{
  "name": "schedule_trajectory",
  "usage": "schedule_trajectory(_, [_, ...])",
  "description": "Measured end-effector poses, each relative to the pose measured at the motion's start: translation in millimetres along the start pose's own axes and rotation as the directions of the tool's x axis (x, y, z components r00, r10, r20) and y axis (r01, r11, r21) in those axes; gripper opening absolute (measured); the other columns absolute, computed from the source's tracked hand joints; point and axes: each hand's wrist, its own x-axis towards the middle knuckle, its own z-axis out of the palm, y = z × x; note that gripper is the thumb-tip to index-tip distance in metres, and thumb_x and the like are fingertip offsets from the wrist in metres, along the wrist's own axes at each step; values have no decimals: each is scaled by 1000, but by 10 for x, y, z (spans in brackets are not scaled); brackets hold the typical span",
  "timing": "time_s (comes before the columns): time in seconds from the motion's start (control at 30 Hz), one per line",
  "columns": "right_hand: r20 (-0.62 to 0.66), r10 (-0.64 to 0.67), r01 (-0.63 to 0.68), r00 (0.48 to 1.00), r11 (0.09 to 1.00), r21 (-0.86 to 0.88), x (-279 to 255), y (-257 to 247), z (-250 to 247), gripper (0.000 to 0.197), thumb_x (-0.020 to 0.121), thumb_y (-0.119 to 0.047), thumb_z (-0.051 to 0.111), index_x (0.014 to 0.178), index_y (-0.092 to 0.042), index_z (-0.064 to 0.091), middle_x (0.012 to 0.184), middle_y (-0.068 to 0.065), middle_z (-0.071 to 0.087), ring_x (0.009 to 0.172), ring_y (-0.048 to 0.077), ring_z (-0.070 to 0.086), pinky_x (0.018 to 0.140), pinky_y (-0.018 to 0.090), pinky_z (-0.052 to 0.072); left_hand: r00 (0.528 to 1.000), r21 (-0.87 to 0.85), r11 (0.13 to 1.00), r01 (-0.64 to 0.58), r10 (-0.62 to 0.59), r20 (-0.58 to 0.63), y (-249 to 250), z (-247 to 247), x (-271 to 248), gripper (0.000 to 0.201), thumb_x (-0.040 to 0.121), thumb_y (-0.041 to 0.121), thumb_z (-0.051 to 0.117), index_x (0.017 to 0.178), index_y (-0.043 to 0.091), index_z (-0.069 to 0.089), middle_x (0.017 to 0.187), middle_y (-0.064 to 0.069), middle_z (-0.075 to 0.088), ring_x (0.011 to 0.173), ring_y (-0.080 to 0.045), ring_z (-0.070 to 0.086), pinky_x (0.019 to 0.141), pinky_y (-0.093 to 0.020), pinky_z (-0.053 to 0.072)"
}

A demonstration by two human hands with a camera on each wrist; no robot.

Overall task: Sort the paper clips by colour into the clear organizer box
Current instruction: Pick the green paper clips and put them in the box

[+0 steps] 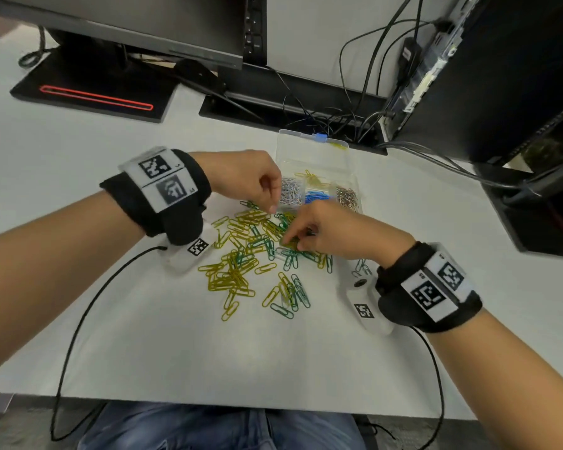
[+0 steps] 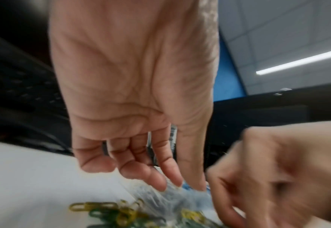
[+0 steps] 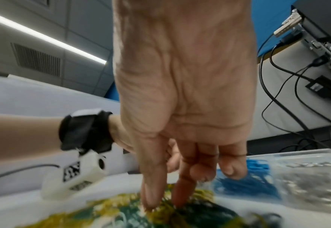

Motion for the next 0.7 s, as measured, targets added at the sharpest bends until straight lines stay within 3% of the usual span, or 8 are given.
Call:
schedule_trajectory(0.07, [-60,36,-36,998,999,-8,-30,21,-17,22,82,-7,67,98,-20,74,91,-2,67,80,12,57,73,22,46,997,100,993,-68,64,43,44,84,-82,14,76,24,77,86,19,69,76,9,64,64,0,53,60,-9,39])
schedule_trajectory(0.13, [-107,33,-34,994,999,-7,-59,17,-44,21,82,-7,66,99,-19,72,86,-4,63,74,9,52,66,17,42,991,176,978,-113,97,96,82,168,-124,14,76,26,77,85,20,68,74,10,62,64,0,53,56,-7,37])
schedule_trajectory(0.23, [-58,14,-16,998,1000,-24,-96,-7,-22,23,82,-11,69,101,-22,72,84,-3,60,71,8,50,67,22,42,981,235,958,-163,132,142,145,277,-140,16,75,28,77,84,20,66,75,9,61,66,-2,53,59,-13,38])
schedule_trajectory(0.33, [-7,84,-84,996,996,-39,-126,42,26,18,80,-12,71,96,-19,73,84,-3,66,75,13,58,71,25,47,981,313,934,-173,135,141,204,354,-138,20,74,32,77,86,22,65,78,9,60,69,-3,50,63,-24,39])
schedule_trajectory(0.43, [-69,91,-93,993,995,-22,-136,28,54,9,79,-14,71,88,-15,72,82,0,68,75,17,61,70,29,49,986,427,891,-155,111,127,242,426,-131,18,76,33,74,85,24,61,72,12,52,70,-4,45,62,-27,31])
schedule_trajectory(0.5, [-92,82,-83,992,996,-11,-114,-33,81,9,79,-16,72,87,-12,71,77,0,64,70,17,58,66,31,48,989,447,883,-142,104,109,248,466,-120,12,81,25,69,75,24,58,65,12,49,66,-7,44,60,-27,29])
schedule_trajectory(0.57, [-81,84,-87,993,996,-32,-77,-81,108,10,79,-19,73,85,-11,69,72,-2,59,66,15,54,61,28,43,991,439,889,-129,98,92,251,479,-122,20,83,16,62,67,23,54,61,10,48,60,-7,43,56,-26,31])
schedule_trajectory(0.7, [-65,69,-72,995,996,-48,-49,-71,89,2,81,-10,69,80,-10,70,73,1,64,66,15,56,64,27,46,991,403,908,-116,77,110,227,428,-164,12,81,13,62,74,23,63,66,14,54,67,-5,48,68,-30,45])
